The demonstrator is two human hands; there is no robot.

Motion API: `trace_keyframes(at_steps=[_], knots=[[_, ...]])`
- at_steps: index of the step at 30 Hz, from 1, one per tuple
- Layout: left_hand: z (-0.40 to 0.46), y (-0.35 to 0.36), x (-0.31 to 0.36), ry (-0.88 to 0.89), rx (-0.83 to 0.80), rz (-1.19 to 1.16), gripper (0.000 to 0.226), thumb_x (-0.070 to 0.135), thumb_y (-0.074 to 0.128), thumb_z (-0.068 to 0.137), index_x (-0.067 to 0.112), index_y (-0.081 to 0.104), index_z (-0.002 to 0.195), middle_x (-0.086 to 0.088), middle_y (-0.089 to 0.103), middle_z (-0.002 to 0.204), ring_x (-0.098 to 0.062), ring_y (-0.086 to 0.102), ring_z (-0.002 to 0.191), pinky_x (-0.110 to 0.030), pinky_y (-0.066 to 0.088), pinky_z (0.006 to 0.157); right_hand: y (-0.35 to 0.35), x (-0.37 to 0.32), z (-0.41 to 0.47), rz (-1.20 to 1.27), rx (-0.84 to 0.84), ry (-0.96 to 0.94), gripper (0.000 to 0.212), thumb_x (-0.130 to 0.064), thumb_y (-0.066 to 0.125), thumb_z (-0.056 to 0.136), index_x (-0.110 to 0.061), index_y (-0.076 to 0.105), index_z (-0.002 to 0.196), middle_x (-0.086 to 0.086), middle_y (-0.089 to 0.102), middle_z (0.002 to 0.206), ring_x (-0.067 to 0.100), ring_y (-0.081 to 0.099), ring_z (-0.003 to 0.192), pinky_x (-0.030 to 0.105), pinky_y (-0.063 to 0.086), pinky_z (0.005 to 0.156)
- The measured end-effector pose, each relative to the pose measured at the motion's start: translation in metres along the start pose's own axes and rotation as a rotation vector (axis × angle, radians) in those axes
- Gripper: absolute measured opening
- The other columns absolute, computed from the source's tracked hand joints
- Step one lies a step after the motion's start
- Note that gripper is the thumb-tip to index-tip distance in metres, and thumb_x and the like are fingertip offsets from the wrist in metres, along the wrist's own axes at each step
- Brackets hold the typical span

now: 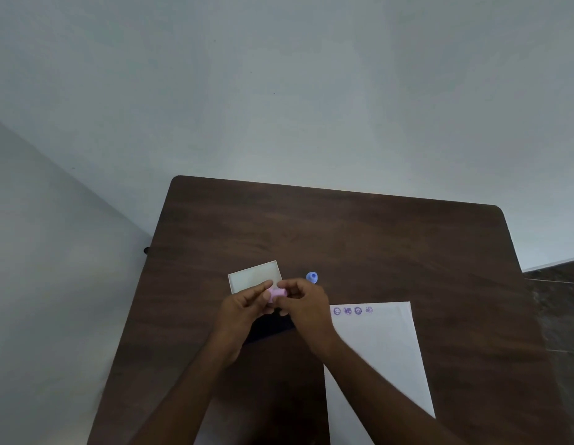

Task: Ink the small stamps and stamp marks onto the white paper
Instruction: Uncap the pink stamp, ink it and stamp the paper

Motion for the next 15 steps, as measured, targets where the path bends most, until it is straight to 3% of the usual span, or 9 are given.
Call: trace_keyframes(at_steps=[3,10,15], knots=[[-0.004,-0.012,0.003,0.021,0.050,0.001,0.025,0.025,0.072,0.085,0.020,0.074,0.109,0.003,0.077,0.099,-0.014,0.072,0.092,-0.015,0.054,0.071,0.009,-0.002,-0.001,0.076,-0.055,0.015,0.021,-0.020,0.073,0.081,-0.015,0.068,0.100,0.006,0.073,0.088,0.013,0.070,0.069,0.018,0.057,0.064],[-0.013,-0.027,0.007,0.069,0.104,-0.033,0.023,0.023,0.072,0.085,0.015,0.075,0.106,0.000,0.078,0.093,-0.017,0.073,0.085,-0.016,0.055,0.068,0.023,-0.008,-0.007,0.125,-0.110,-0.030,0.026,-0.028,0.071,0.082,-0.013,0.071,0.103,0.005,0.075,0.082,0.020,0.071,0.071,0.031,0.059,0.073],[-0.018,-0.036,0.006,0.090,0.106,-0.055,0.020,0.028,0.072,0.084,0.021,0.077,0.102,-0.003,0.078,0.093,-0.020,0.073,0.084,-0.021,0.056,0.071,0.031,-0.014,-0.009,0.143,-0.146,-0.033,0.011,-0.022,0.071,0.082,-0.022,0.073,0.092,0.001,0.075,0.075,0.014,0.070,0.065,0.021,0.057,0.066]])
Point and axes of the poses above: each hand's wrist, its own z-axis towards the middle knuckle, its own y-axis out of the palm, x = y × z, the point moved 10 cm from there along z, towards the middle knuckle
